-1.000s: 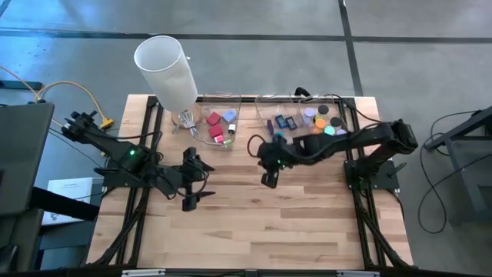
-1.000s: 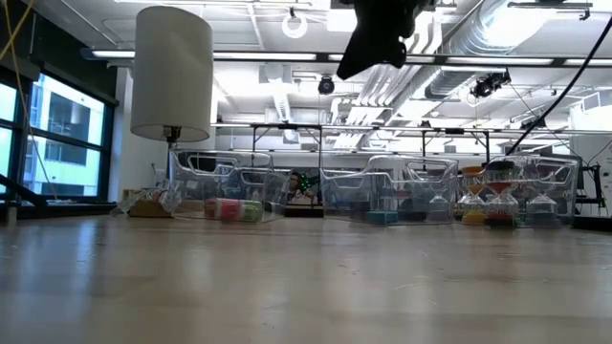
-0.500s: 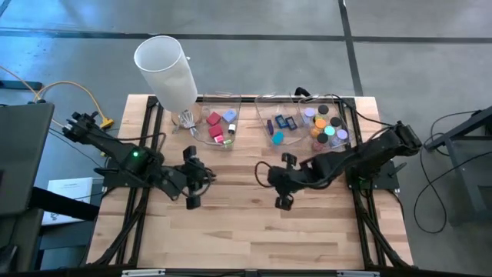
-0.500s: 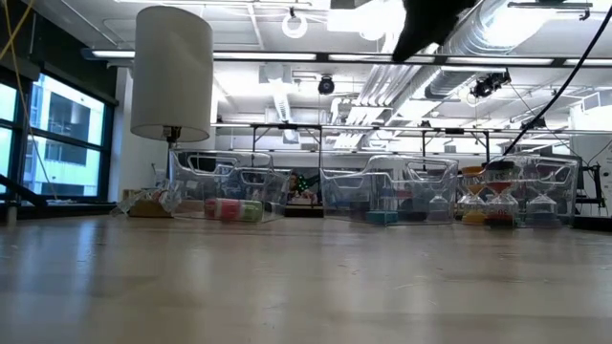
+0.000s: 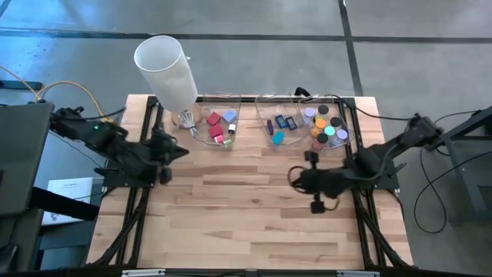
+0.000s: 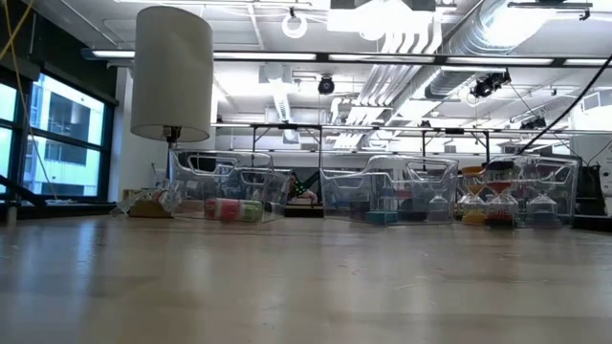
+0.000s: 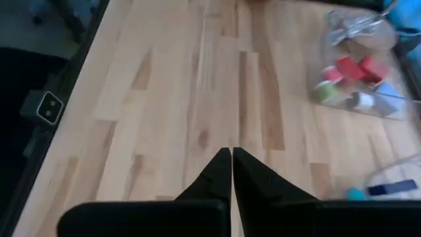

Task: Pick & Place Office items
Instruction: Return to Home Position

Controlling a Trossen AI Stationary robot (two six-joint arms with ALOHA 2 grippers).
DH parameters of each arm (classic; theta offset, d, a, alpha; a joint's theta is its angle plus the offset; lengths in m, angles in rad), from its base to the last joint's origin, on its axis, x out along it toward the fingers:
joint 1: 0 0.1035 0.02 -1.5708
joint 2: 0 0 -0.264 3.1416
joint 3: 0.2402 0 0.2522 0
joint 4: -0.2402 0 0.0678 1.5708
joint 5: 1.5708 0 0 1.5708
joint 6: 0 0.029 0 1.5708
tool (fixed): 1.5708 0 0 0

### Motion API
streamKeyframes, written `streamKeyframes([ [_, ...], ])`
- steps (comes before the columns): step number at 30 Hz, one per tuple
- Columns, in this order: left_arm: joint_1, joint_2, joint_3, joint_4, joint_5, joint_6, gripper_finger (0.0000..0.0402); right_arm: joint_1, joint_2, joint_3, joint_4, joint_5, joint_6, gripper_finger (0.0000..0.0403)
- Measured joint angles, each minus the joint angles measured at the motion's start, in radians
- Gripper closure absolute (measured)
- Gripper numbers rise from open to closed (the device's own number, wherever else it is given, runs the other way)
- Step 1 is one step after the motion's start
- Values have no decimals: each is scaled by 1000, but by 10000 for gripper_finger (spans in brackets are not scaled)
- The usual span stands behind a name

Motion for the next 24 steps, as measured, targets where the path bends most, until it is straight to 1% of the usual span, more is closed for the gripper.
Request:
streamKeyframes([
  [2, -15, -41, -7, -10, -21, -12, 401, 15, -74, -63, 27, 16, 6, 399],
  [5, -49, -107, -43, -10, -73, -13, 401, 31, -203, -203, 141, 17, 1, 399],
  [9, -88, -205, -141, -1, -150, -31, 401, 32, -383, -419, 340, 10, -63, 399],
  [12, -96, -285, -232, 40, -197, -56, 401, -19, -532, -577, 491, -5, -131, 399],
  [13, -96, -311, -262, 55, -199, -56, 401, -44, -579, -623, 544, -31, -153, 399],
  [15, -96, -356, -320, 100, -197, -54, 401, -92, -666, -715, 630, -133, -176, 399],
  [17, -96, -397, -373, 163, -174, -38, 401, -142, -750, -796, 695, -243, -180, 399],
  [18, -96, -412, -404, 207, -157, -23, 401, -167, -789, -833, 721, -277, -180, 399],
  [22, -96, -452, -527, 410, -77, 122, 401, -256, -917, -948, 774, -359, -173, 400],
  [24, -92, -461, -577, 485, -68, 192, 401, -295, -960, -1003, 783, -388, -169, 400],
])
